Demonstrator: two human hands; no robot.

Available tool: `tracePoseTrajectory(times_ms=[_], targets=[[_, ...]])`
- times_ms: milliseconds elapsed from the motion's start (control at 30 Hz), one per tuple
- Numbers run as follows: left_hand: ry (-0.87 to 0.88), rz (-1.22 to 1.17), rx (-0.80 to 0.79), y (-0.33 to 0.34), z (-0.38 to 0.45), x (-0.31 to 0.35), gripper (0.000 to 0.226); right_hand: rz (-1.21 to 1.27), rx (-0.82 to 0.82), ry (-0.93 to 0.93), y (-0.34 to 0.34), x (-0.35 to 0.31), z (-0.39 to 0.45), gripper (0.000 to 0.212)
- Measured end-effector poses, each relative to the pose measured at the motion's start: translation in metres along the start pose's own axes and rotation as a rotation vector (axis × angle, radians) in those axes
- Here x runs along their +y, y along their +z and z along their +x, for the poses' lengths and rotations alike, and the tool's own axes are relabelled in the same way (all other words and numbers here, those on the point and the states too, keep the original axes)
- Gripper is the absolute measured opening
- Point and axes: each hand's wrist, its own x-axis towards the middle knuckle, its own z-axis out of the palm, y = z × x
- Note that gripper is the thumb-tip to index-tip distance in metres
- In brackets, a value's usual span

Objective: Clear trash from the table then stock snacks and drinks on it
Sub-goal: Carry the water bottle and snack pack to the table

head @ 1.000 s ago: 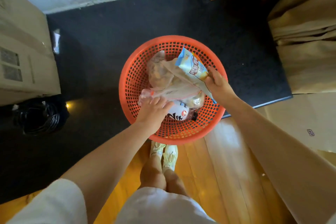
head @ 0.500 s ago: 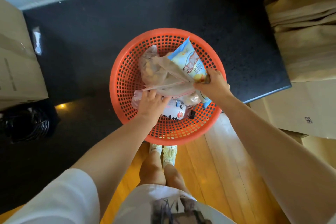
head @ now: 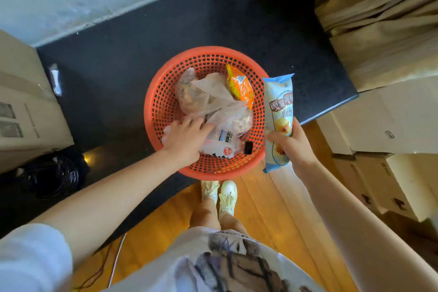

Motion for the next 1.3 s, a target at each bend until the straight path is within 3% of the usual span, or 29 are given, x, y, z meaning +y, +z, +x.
tracePoseTrajectory(times_ms=[133,300,400,533,633,767,1000,1133,1300], targets=[[0.023,-0.153,0.115,-0.02,-0.026,-0.004,0.077,0.118,0.019,-0.016,-0.013,0.02,-0.043,0.031],[0.001,-0.418,0.133,-0.035,-0.059,0.011,0.083,0.175,0.121,0.042,-0.029,0.061,-0.094,0.005],[-0.012,-0.64,0.026,-0.038,-0.075,0.036,0.088,0.217,0.239,0.065,-0.037,0.085,-0.13,0.007],[0.026,-0.946,-0.196,-0.034,-0.09,0.091,0.076,0.34,0.357,0.092,-0.043,0.121,-0.191,0.033],[0.104,-1.036,-0.362,-0.021,-0.106,0.138,0.076,0.444,0.425,0.134,-0.043,0.165,-0.249,0.023],[0.258,-0.961,-0.554,-0.003,-0.146,0.205,0.073,0.657,0.581,0.208,-0.029,0.24,-0.343,0.025],[0.416,-0.791,-0.912,0.067,-0.27,0.3,0.058,1.051,1.032,0.311,0.06,0.358,-0.506,0.026],[0.492,-0.663,-1.068,0.103,-0.355,0.345,0.068,1.318,1.334,0.323,0.114,0.397,-0.572,0.028],[0.672,-0.431,-1.287,0.139,-0.434,0.389,0.058,1.585,1.621,0.391,0.169,0.434,-0.626,0.03]])
